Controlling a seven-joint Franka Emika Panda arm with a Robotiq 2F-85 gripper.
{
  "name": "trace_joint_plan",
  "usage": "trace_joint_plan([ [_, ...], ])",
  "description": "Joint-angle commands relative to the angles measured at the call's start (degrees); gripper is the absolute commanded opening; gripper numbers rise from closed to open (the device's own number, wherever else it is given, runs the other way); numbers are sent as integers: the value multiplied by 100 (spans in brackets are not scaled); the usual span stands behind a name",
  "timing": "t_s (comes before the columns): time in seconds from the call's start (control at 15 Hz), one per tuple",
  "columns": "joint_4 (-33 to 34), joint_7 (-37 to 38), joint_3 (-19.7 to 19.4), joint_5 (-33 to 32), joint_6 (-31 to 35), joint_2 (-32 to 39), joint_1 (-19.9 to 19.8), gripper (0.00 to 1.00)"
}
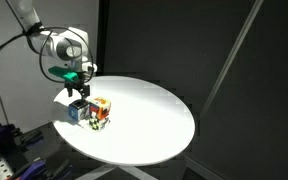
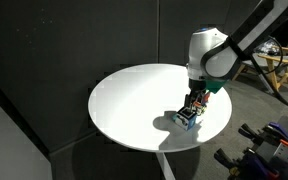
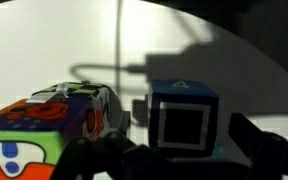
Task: Stack the toy blocks together
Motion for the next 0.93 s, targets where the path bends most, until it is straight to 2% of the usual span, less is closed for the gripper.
trace_joint_plan([
  [0.0,75,85,-20,-70,48,27,74,100],
  [0.87,48,-15,15,43,47,107,47,100],
])
